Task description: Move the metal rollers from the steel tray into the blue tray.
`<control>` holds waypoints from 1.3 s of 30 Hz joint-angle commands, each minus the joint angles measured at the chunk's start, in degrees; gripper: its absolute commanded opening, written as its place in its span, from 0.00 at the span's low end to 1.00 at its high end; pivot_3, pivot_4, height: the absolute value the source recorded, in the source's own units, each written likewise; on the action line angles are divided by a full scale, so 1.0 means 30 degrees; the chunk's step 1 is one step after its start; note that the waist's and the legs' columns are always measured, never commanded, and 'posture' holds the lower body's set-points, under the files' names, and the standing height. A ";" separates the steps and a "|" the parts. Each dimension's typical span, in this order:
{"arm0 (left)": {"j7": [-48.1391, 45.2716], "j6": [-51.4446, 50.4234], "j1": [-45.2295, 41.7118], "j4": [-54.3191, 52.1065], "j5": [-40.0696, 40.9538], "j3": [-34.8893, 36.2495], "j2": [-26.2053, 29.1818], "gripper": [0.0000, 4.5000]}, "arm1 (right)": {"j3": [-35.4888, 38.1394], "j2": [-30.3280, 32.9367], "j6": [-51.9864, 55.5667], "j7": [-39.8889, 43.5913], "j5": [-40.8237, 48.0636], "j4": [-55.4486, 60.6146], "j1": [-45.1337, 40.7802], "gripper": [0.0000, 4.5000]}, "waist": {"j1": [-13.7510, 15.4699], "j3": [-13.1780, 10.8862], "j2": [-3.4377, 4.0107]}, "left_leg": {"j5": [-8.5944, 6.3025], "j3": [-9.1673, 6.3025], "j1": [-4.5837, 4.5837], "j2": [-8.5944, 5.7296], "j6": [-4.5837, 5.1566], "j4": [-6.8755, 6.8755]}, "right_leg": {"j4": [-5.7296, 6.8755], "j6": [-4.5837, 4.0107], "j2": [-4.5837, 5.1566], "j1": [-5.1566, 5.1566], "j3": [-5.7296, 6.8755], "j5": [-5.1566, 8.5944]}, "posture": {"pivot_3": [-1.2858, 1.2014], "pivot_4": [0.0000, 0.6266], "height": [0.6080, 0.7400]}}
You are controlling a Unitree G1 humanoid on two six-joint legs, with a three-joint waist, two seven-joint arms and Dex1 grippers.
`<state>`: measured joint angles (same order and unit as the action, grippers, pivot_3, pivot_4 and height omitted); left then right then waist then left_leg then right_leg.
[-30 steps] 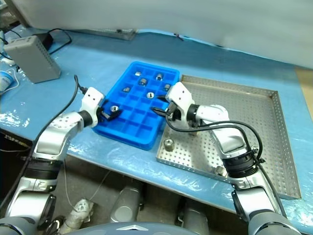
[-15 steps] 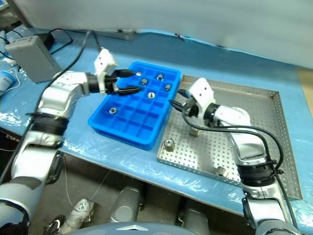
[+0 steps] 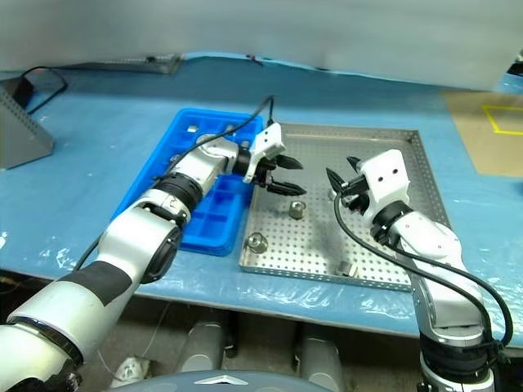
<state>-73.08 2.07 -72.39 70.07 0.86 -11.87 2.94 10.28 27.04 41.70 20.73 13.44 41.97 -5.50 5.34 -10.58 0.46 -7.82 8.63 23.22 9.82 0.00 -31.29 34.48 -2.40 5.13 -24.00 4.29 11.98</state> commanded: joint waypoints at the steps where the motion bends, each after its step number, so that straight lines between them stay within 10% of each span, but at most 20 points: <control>1: -0.0590 0.0244 -0.0752 0.0534 -0.0474 0.0179 -0.0046 0.87 | 0.0650 -0.0244 0.0335 -0.1050 -0.0271 0.1906 0.0869 0.50 | -0.0307 0.0000 -0.0001 | -0.0001 0.0005 -0.0009 0.0001 0.0002 -0.0004 | -0.0001 0.0001 0.0000 0.0003 0.0001 0.0000 | 0.40 0.24 1.00; 31: 0.3363 -0.0449 0.1379 0.2050 -0.4756 -0.0652 -0.1084 0.87 | 0.0044 -0.0311 -0.0761 -0.2237 -0.2286 0.1479 0.2556 0.50 | -0.1040 0.0006 0.0008 | -0.0094 0.0024 -0.0178 -0.0019 0.0252 -0.0021 | -0.0330 -0.0085 0.0050 0.0381 0.0052 -0.0133 | 0.39 0.24 1.00; 39: 0.3149 -0.0361 0.1319 0.1951 -0.4708 -0.0500 -0.1054 0.48 | -0.0112 -0.0316 -0.0637 -0.2210 -0.2444 0.1356 0.2261 0.50 | -0.1043 0.0007 0.0009 | -0.0117 0.0024 -0.0228 -0.0020 0.0211 -0.0016 | -0.0337 -0.0050 0.0050 0.0428 0.0051 -0.0113 | 0.39 0.24 1.00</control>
<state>-62.44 1.89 -68.53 75.81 -12.83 -13.31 -0.44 9.82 25.78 40.17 14.52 6.86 45.54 2.19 2.21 -10.56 0.49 -8.17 8.70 22.53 9.76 0.64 -31.34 33.46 -2.62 5.28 -22.71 4.44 11.60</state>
